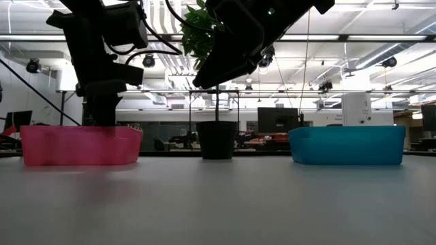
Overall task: Pick and place medicine bottles into bin by pill shape (circle, oval)
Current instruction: Put the orange table bottle into the red bin, then put the orange capsule bottle into the blue bin
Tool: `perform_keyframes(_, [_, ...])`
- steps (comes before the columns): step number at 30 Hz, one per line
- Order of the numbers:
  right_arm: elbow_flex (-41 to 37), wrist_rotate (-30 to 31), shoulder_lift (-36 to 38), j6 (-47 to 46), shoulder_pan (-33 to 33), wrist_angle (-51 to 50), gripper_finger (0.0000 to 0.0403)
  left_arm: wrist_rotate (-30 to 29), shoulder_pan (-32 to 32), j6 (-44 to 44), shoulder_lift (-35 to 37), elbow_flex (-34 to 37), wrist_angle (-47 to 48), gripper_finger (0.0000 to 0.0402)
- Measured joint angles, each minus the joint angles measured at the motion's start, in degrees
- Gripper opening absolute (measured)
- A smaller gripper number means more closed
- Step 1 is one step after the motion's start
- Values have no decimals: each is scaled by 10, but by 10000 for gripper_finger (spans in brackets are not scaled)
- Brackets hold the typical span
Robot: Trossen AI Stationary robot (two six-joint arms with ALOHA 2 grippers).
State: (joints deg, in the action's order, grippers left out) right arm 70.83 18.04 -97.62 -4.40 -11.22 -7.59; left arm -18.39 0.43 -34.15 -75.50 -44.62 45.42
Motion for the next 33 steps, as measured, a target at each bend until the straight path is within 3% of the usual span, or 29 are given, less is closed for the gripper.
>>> perform_keyframes(12, [0, 0, 0, -1, 0, -4, 221, 0, 0, 5, 1, 0, 1, 170])
perform_keyframes(26, [0, 0, 0, -1, 0, -7, 221, 2, 0, 15, 50, -28, 35, 174])
perform_keyframes(33, [-3, 0, 3, 27, -8, -8, 221, 66, -1, 1, 75, -57, 36, 174])
